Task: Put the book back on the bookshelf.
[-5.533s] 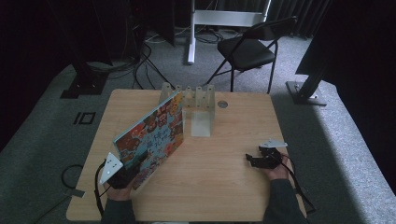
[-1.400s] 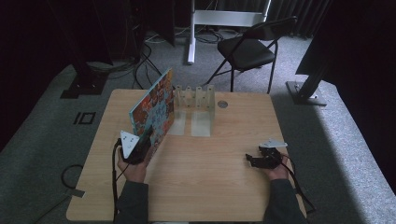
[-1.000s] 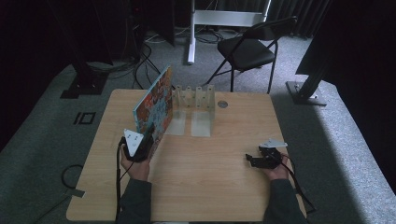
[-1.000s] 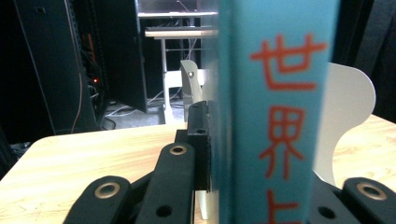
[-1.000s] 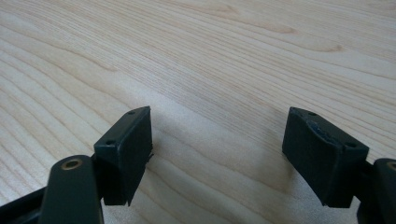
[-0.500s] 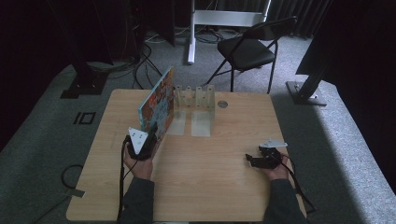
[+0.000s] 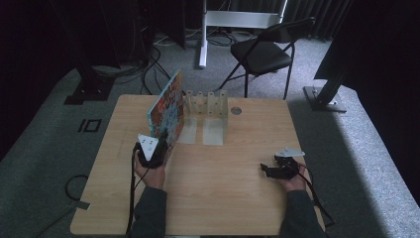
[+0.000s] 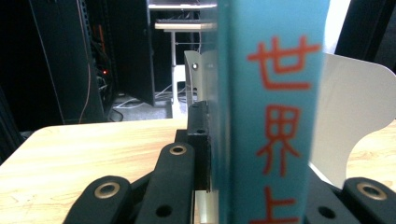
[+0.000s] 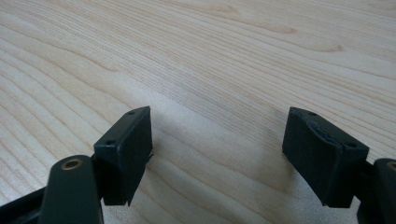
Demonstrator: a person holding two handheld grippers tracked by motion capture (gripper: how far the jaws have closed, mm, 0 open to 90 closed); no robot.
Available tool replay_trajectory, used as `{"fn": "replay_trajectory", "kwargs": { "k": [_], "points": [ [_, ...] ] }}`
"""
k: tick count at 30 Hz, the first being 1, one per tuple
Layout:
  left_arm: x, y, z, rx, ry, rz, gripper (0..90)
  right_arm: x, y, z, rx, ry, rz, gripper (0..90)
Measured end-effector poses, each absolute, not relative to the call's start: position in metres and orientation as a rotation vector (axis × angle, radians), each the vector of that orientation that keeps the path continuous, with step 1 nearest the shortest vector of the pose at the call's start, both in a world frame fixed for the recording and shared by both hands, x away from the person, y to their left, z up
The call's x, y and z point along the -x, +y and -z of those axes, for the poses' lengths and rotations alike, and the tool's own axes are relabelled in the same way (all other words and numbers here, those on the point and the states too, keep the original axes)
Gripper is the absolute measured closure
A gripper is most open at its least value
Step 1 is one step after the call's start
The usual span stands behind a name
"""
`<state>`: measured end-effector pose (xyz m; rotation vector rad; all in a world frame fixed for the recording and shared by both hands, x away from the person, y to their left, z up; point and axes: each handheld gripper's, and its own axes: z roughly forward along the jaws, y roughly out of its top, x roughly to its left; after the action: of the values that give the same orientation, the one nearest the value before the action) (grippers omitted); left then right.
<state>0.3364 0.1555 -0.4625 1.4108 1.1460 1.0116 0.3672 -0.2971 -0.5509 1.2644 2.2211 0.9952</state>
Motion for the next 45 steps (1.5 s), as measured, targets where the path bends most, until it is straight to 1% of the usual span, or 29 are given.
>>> {"fn": "replay_trajectory", "kwargs": {
  "k": [15,26,45],
  "points": [
    [-0.337,0.141,0.467,-1.380,1.154,-1.113,80.6,-0.367,-0.297,0.551,-1.263,2.224,-0.999,24.0],
    [-0.340,0.136,0.474,-1.339,1.187,-1.139,80.6,-0.367,-0.297,0.551,-1.264,2.224,-1.003,24.0],
    [-0.341,0.128,0.481,-1.306,1.178,-1.190,80.5,-0.367,-0.298,0.551,-1.264,2.227,-1.007,24.0]
  ]
}}
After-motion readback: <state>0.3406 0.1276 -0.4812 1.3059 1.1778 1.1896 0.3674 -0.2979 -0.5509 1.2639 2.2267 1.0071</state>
